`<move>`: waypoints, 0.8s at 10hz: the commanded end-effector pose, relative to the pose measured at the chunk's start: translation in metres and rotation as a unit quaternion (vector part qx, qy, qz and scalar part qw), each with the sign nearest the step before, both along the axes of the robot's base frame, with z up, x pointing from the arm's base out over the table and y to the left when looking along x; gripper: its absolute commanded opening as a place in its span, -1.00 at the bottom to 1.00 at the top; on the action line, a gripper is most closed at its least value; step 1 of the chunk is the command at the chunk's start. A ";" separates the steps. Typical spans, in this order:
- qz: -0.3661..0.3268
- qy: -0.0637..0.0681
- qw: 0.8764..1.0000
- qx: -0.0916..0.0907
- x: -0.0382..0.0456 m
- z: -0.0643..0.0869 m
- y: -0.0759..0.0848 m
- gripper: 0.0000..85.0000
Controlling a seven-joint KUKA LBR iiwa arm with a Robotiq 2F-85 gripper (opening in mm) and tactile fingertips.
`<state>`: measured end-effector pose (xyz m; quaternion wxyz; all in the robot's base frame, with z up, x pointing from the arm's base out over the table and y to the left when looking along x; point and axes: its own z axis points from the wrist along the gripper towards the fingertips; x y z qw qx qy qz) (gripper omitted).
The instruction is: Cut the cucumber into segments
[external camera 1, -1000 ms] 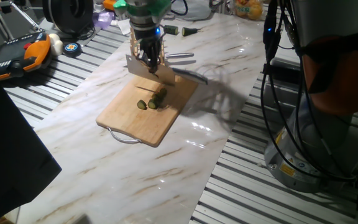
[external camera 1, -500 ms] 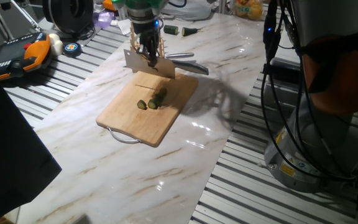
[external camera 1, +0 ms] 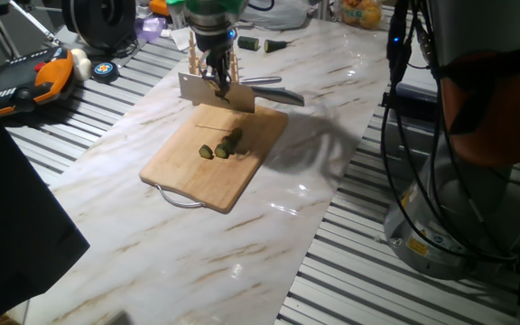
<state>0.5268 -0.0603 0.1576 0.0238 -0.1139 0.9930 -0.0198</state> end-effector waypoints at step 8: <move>0.032 0.007 0.999 -0.019 0.0006 0.000 0.000 -0.98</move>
